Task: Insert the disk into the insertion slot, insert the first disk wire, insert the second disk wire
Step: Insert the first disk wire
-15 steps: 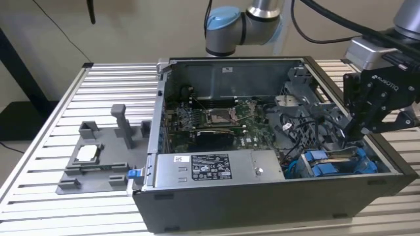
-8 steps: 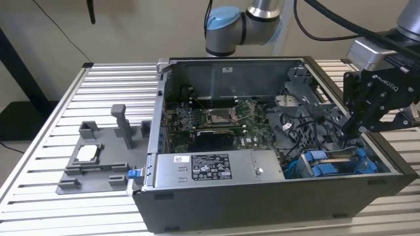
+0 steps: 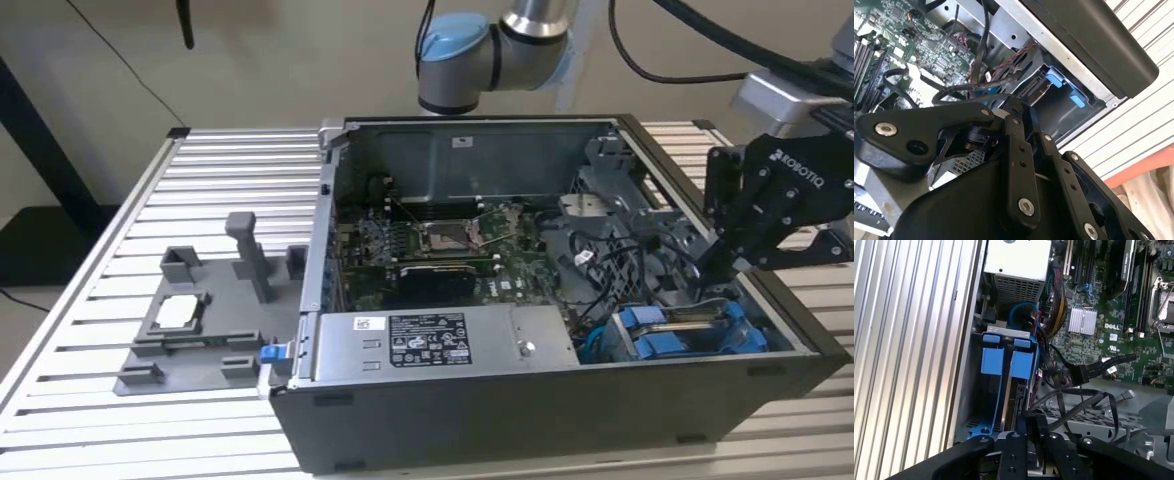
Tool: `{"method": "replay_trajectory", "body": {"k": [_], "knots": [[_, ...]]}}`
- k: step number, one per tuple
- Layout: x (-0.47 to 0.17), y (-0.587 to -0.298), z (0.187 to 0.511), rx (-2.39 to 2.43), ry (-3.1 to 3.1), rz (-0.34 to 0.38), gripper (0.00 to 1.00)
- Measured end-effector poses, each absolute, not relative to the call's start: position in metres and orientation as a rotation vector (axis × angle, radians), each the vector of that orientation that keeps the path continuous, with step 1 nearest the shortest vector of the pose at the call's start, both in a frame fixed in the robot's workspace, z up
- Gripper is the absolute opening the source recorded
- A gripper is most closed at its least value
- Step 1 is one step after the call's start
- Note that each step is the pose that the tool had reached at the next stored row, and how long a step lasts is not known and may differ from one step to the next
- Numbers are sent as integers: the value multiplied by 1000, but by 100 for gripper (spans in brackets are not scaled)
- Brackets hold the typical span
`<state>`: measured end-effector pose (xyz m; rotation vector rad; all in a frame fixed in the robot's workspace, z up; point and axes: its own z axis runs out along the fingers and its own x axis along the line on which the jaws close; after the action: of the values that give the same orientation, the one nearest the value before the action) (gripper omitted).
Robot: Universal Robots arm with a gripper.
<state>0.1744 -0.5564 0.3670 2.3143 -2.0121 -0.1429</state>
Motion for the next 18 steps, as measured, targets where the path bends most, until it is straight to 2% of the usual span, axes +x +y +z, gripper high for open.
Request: {"method": "replay_trajectory", "body": {"k": [18], "knots": [[177, -562, 350, 2282, -2067, -151, 19]]}}
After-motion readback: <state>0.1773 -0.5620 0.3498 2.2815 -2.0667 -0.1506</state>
